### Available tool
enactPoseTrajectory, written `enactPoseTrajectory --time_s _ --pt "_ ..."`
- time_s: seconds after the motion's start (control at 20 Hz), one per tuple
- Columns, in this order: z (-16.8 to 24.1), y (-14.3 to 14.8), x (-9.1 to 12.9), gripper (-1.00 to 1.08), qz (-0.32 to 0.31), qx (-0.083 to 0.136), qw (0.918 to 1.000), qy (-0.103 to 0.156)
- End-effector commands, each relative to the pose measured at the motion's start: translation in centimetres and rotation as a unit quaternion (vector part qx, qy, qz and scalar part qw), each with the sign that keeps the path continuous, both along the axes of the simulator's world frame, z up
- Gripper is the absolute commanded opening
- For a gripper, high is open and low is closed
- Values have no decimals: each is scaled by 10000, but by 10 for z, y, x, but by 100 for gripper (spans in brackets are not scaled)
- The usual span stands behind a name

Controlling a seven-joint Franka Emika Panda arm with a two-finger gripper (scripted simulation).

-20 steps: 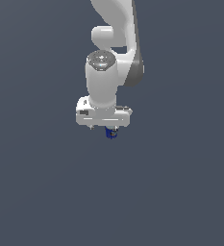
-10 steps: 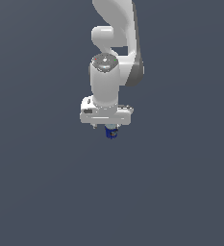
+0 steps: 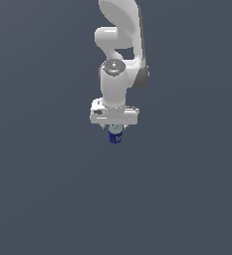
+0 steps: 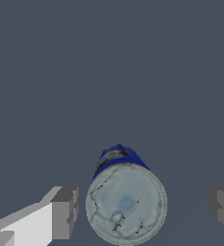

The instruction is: Pick up the object and move it to a goal position.

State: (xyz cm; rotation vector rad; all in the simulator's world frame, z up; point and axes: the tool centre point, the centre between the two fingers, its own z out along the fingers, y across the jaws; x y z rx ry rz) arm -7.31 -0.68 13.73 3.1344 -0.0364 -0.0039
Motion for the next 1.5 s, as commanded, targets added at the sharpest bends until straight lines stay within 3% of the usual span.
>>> enactPoseTrajectory --time_s 0.0,0.4,1.45 --pt "-5 3 -10 100 -7 14 10000 -7" --pt "-13 7 -25 100 -16 35 10000 -13" --pt "-63 7 -25 100 -16 35 10000 -13"
